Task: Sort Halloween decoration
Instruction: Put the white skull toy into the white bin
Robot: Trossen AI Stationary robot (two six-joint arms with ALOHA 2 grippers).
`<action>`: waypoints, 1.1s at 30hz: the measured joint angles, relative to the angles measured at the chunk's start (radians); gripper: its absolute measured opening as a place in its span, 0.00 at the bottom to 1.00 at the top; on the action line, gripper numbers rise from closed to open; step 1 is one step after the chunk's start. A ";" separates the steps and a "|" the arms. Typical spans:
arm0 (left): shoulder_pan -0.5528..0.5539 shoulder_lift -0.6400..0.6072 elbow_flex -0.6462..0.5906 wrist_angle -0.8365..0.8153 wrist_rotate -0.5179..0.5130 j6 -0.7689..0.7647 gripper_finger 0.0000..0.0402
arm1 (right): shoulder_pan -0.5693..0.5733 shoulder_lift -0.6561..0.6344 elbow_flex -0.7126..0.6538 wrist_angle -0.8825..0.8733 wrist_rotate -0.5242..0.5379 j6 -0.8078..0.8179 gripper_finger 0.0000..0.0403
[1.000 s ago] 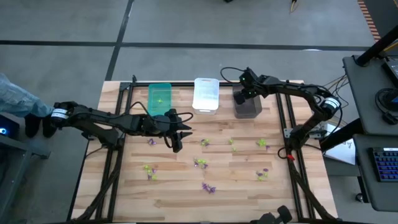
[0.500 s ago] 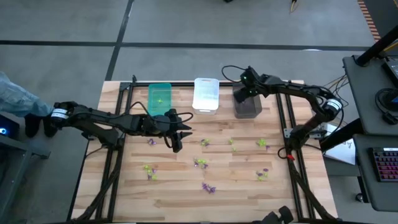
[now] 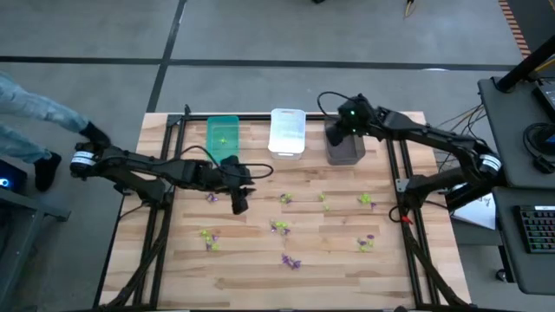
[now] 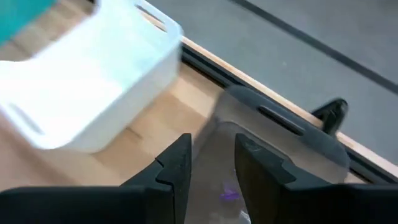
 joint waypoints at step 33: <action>-0.001 0.079 -0.004 -0.317 0.026 0.088 0.34 | 0.257 -0.032 -0.047 -0.005 0.001 -0.005 0.22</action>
